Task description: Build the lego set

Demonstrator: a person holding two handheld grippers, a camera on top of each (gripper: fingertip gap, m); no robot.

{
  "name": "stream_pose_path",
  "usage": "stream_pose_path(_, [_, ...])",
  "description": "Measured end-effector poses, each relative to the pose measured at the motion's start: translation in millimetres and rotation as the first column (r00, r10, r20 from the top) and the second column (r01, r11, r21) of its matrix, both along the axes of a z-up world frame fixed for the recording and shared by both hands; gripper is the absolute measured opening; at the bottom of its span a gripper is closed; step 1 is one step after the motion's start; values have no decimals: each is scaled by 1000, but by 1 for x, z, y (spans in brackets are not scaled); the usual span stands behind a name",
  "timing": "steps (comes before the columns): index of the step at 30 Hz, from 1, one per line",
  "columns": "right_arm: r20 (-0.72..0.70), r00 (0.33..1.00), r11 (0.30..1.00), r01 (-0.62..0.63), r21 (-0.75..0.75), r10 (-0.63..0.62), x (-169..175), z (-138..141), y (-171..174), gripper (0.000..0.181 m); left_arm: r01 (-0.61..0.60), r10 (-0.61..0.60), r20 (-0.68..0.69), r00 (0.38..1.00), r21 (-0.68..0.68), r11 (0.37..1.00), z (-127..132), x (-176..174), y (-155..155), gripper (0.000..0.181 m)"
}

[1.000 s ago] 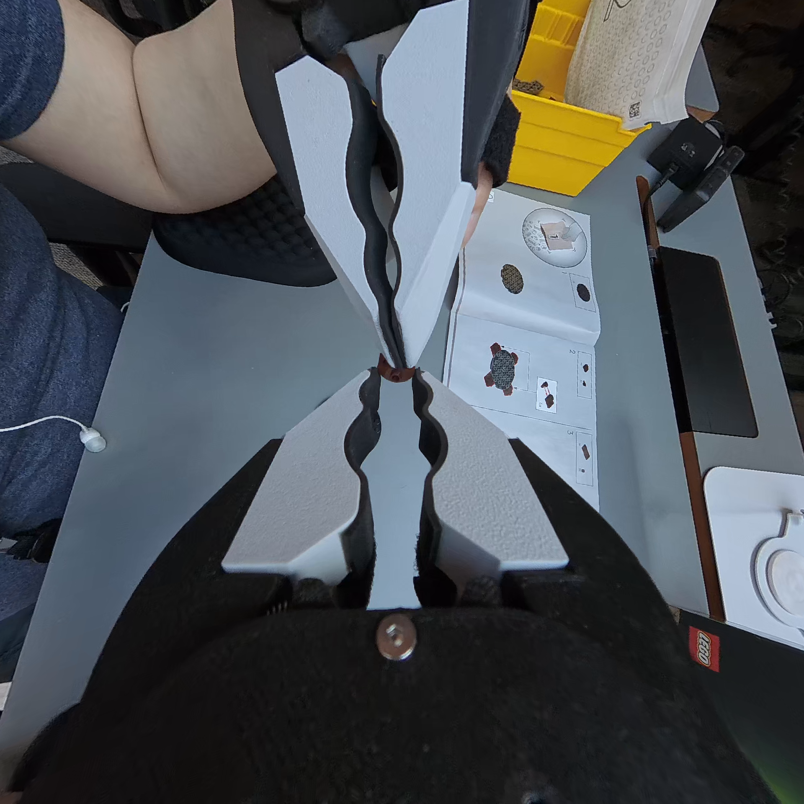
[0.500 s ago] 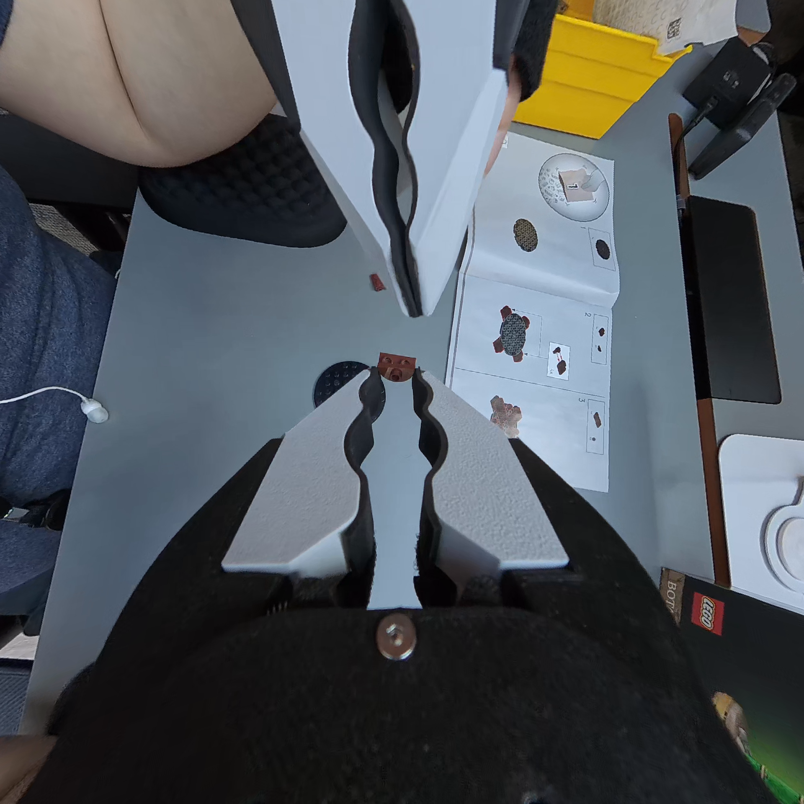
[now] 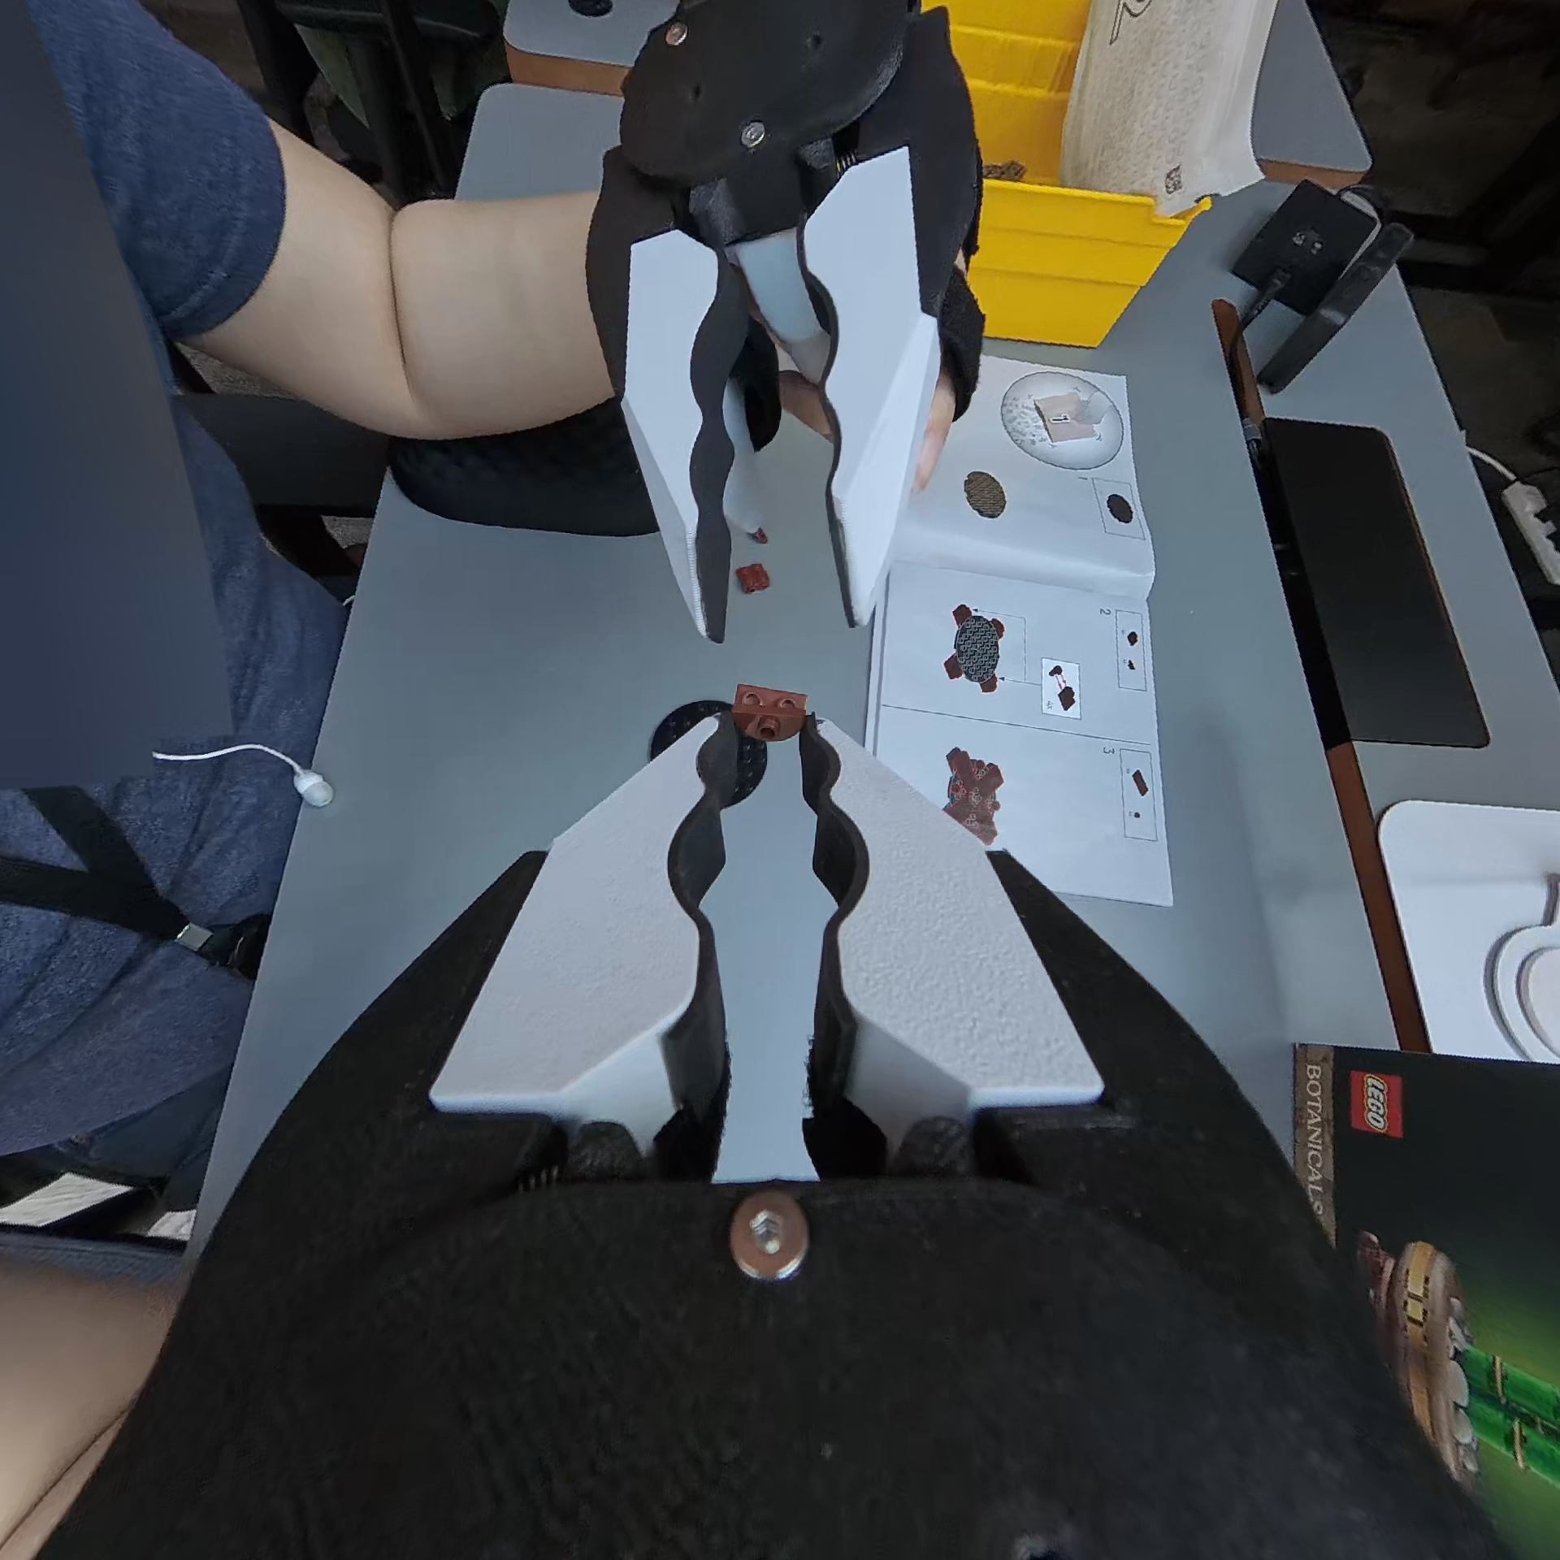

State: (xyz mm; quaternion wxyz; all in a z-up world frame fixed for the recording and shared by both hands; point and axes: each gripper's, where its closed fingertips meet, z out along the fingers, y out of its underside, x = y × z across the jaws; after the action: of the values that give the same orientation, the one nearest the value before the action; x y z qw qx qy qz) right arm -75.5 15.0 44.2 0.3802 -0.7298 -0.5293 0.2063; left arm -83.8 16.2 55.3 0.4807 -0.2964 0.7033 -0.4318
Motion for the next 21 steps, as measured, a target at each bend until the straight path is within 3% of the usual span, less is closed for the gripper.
stream_pose_path(5, [32,988,982,-146,-119,150,8,0,-19,15,-30,27,15,1000,169,985,-1,3,-13,27])
stream_pose_path(13, [143,890,866,-366,-341,432,1,29,-56,15,-59,-32,243,969,355,933,41,-7,-59,34])
stream_pose_path(21, [127,779,728,-496,-474,614,-21,41,-98,15,31,-141,263,954,383,923,55,-23,-101,28])
